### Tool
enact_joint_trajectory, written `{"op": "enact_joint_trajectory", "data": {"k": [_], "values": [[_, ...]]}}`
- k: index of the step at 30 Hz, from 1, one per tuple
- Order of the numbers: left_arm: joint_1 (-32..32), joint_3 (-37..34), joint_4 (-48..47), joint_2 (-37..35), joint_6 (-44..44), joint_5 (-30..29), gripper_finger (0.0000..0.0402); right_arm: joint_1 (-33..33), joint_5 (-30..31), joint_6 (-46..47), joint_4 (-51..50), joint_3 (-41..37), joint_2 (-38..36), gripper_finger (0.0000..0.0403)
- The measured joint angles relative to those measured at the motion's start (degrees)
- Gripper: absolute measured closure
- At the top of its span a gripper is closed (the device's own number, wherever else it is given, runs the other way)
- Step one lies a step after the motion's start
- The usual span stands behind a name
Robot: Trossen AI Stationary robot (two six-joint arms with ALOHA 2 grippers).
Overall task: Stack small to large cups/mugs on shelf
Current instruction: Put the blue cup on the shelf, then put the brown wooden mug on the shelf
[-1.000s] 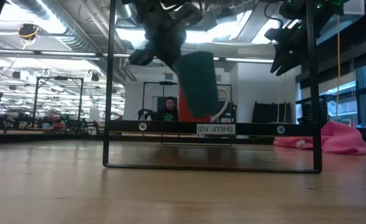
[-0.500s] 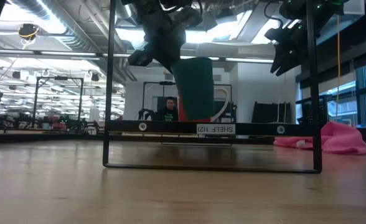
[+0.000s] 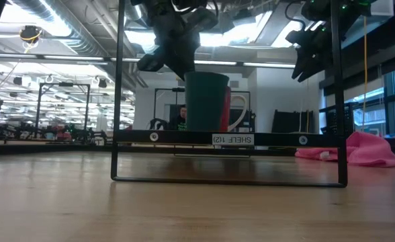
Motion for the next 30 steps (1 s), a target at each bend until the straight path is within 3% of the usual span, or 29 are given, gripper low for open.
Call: {"op": "enact_joint_trajectory", "data": {"k": [8, 17, 30], "values": [[0.0, 0.0, 0.02, 0.0, 0.05, -0.28, 0.0334, -0.01, 0.0, 0.0, 0.0, 0.0, 0.0, 0.0292], [0.0, 0.02, 4.24, 0.0, 0.53, 0.22, 0.0335, 0.02, 0.0, 0.0, 0.0, 0.0, 0.0, 0.0292], [0.59, 0.12, 1.43, -0.86, 3.01, -2.71, 0.0334, -0.01, -0.03, -0.32, -0.61, 0.0, 0.0, 0.0292]]}}
